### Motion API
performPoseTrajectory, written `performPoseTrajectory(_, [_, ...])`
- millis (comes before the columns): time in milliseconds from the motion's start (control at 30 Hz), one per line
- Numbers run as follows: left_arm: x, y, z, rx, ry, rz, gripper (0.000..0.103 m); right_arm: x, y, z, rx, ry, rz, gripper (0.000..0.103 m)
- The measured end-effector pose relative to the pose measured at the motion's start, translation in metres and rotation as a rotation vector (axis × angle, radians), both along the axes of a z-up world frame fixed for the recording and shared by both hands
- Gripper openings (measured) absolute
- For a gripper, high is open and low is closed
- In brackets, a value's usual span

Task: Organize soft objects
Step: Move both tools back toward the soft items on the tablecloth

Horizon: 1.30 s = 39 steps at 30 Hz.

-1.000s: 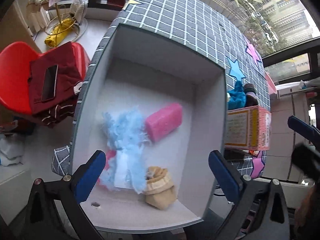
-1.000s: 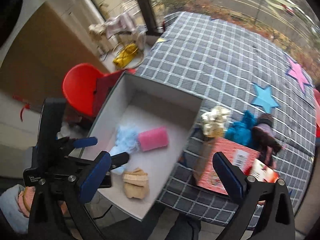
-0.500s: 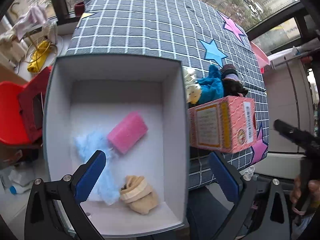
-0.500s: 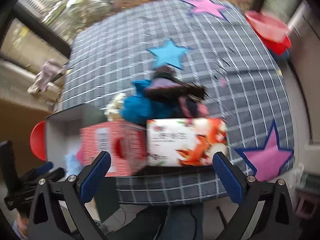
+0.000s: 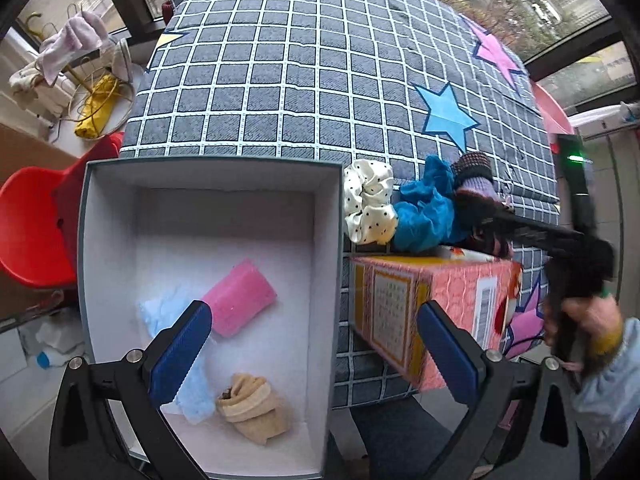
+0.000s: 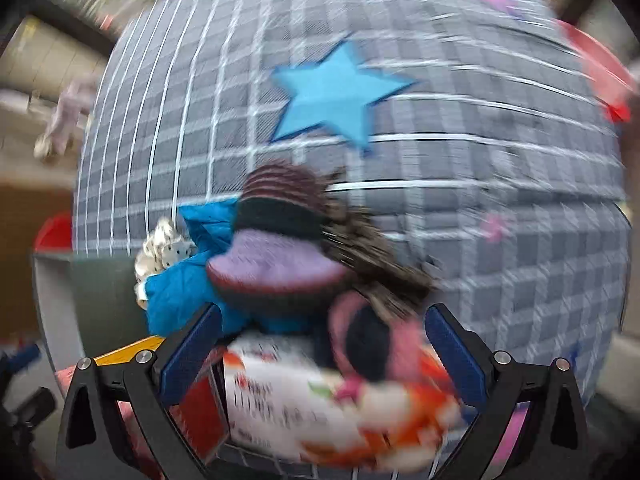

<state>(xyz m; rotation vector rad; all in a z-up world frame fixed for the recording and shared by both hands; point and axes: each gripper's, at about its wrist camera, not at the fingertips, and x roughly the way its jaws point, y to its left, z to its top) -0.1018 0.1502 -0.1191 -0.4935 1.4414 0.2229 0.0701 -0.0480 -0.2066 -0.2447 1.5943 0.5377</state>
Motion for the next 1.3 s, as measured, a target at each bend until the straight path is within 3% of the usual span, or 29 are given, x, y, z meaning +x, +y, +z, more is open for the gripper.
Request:
performPoseTrajectory(100, [0.017,-0.006,-0.002,0.018,0.033,-0.013,0.103,-0.002,0.027,-0.034,-0.065,0.032,0.15,0.102])
performPoseTrajectory(167, [0.031,-0.01,0.0,0.025,0.043,-0.019,0.103,0.004,0.031,-0.045,-0.133,-0.016,0.19,0.102])
performPoseTrajectory(333, [0.066,-0.023,0.009,0.048,0.042,-0.062,0.103,0.071,-0.025,-0.02,-0.102,-0.132,-0.091,0.103])
performPoseTrajectory(433, [0.091,-0.036,0.013,0.071,0.038,-0.12,0.103,0.102,-0.08,-0.002,-0.061,-0.134,-0.278,0.103])
performPoseTrajectory(533, [0.119,-0.052,0.011,0.09,0.04,-0.188,0.103,0.107,-0.133,0.005,-0.086,-0.125,-0.394,0.103])
performPoseTrajectory(700, [0.167,-0.08,-0.026,0.095,0.13,-0.281,0.103,0.092,-0.18,-0.004,-0.056,-0.047,-0.475,0.103])
performPoseTrajectory(900, [0.19,-0.096,-0.074,0.137,0.255,-0.398,0.101,0.072,-0.181,-0.008,-0.008,0.032,-0.44,0.103])
performPoseTrajectory(1000, [0.191,-0.097,-0.093,0.125,0.315,-0.418,0.091,0.072,-0.167,-0.004,0.042,0.034,-0.381,0.103])
performPoseTrajectory(1167, [0.186,-0.099,-0.109,0.104,0.365,-0.439,0.087,0.087,-0.138,0.005,0.1,0.033,-0.308,0.103])
performPoseTrajectory(1233, [0.183,-0.102,-0.115,0.086,0.376,-0.453,0.077,0.093,-0.127,0.006,0.111,0.035,-0.277,0.103])
performPoseTrajectory(1300, [0.179,-0.106,-0.119,0.076,0.384,-0.464,0.052,0.091,-0.115,0.005,0.122,0.047,-0.248,0.103])
